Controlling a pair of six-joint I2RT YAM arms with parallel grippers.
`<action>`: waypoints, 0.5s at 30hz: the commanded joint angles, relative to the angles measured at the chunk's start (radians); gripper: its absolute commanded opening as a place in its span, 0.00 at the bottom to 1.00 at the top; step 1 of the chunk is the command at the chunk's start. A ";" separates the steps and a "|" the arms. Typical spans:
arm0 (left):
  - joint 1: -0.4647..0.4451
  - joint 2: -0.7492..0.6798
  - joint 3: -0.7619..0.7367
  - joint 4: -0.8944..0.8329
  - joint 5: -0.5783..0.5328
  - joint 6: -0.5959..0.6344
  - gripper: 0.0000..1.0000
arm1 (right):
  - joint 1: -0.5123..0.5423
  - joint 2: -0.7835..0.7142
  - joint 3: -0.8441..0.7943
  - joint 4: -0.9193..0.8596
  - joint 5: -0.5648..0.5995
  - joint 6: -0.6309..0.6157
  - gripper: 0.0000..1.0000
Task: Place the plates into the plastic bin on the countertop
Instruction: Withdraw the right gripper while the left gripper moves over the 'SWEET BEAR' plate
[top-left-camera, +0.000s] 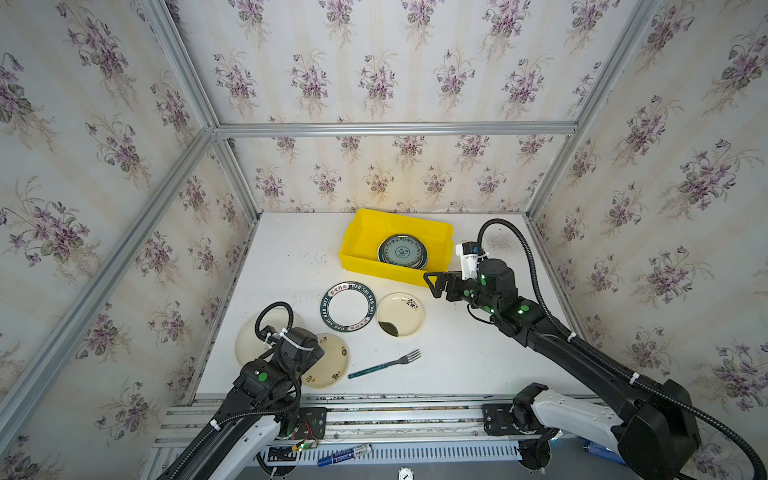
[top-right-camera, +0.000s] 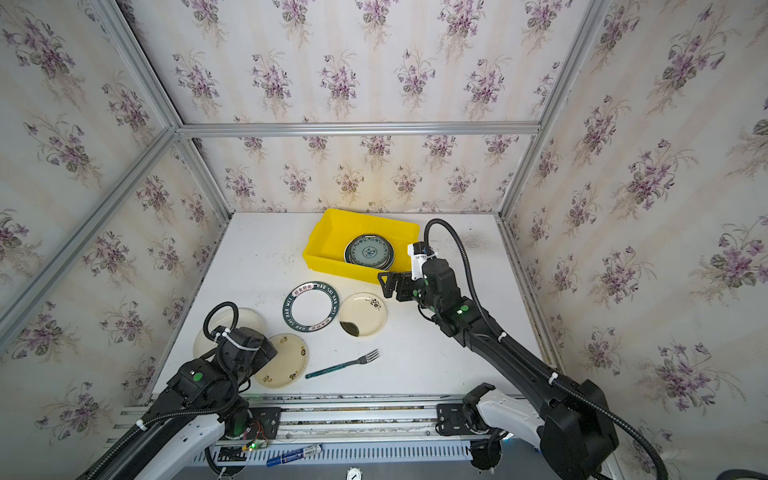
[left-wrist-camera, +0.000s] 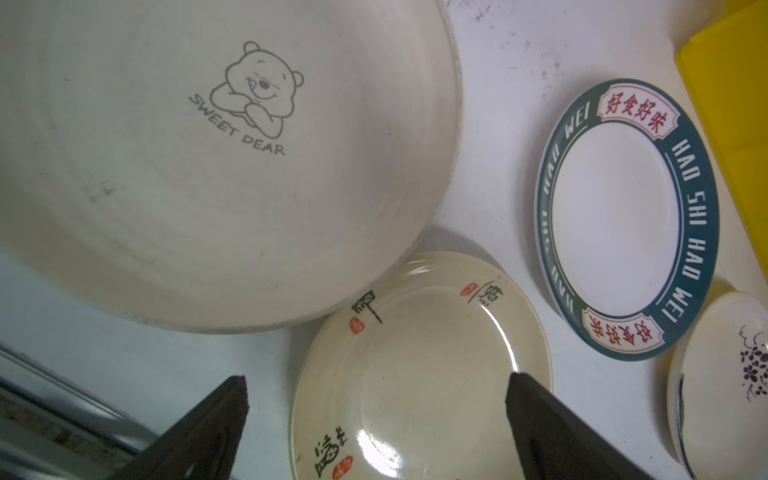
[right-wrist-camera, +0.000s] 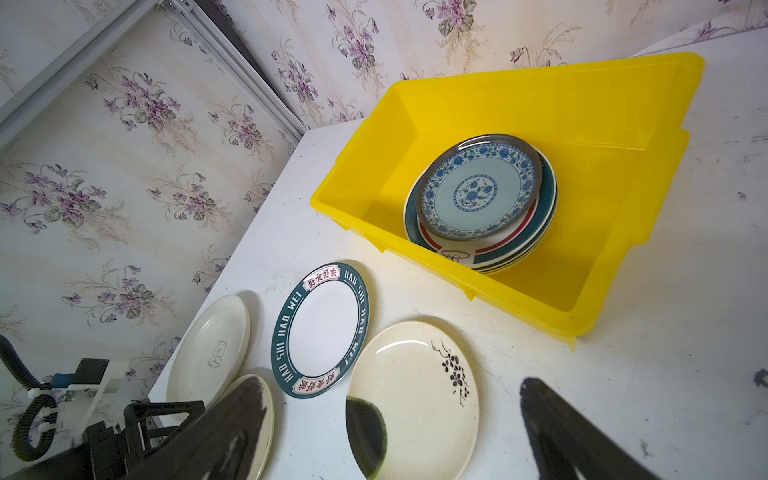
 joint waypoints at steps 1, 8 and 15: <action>0.006 0.003 -0.022 -0.027 -0.056 -0.095 1.00 | 0.001 -0.009 -0.003 0.001 0.009 -0.018 0.98; 0.032 -0.050 -0.055 -0.027 -0.112 -0.187 1.00 | 0.001 -0.039 -0.010 -0.037 0.014 -0.039 0.98; 0.107 -0.066 -0.050 -0.021 -0.154 -0.181 1.00 | -0.001 -0.055 -0.013 -0.072 0.024 -0.055 0.99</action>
